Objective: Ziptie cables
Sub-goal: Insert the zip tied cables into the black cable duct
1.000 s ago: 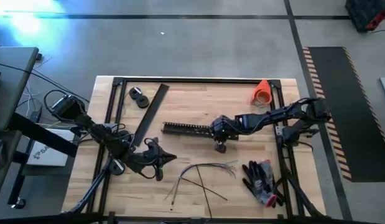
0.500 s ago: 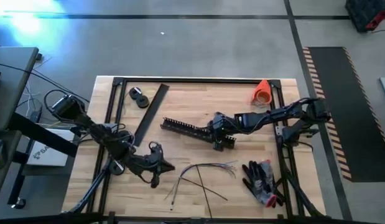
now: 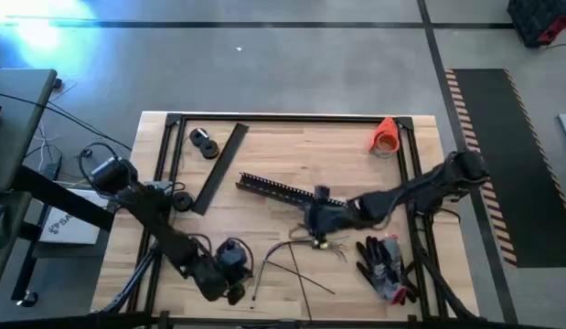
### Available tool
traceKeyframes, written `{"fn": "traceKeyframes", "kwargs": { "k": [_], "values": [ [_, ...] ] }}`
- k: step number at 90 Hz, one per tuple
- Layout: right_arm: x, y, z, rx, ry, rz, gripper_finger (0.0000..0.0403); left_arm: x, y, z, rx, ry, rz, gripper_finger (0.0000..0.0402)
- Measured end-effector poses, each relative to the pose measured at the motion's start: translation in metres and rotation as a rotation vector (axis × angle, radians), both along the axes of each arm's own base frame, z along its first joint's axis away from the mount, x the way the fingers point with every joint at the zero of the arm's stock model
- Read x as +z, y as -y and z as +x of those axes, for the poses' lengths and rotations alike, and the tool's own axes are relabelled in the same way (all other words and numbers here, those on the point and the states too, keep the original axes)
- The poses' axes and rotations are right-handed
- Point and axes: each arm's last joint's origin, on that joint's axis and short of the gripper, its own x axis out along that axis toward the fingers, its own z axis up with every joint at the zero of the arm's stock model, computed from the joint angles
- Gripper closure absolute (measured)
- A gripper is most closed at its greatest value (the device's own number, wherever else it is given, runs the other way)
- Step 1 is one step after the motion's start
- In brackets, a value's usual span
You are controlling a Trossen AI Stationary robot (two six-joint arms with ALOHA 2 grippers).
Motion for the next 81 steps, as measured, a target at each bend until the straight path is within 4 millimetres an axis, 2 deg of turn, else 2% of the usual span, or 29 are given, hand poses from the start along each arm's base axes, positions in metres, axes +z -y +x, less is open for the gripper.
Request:
{"fn": "traceKeyframes", "kwargs": {
  "k": [20, 31, 47, 56, 67, 81],
  "values": [
    [-0.001, -0.029, -0.015, 0.002, 0.021, -0.081, 0.0239, -0.028, -0.005, 0.028, 0.032, -0.05, 0.001, 0.025],
    [-0.002, -0.034, -0.02, -0.032, 0.028, -0.104, 0.0246, -0.041, -0.012, 0.04, 0.015, -0.121, -0.021, 0.0221],
    [-0.003, -0.036, -0.022, -0.058, 0.024, -0.075, 0.0249, -0.055, -0.018, 0.05, 0.004, -0.28, -0.039, 0.0219],
    [-0.007, -0.035, -0.024, -0.071, 0.021, -0.065, 0.0249, -0.054, -0.02, 0.049, 0.012, -0.331, -0.02, 0.0228],
    [-0.015, -0.034, -0.028, -0.088, 0.006, -0.054, 0.0249, -0.039, -0.017, 0.053, -0.012, -0.361, -0.003, 0.0243],
    [-0.024, -0.031, -0.032, -0.128, -0.001, -0.024, 0.0249, -0.016, -0.016, 0.054, -0.041, -0.448, 0.112, 0.0263]
  ]
}}
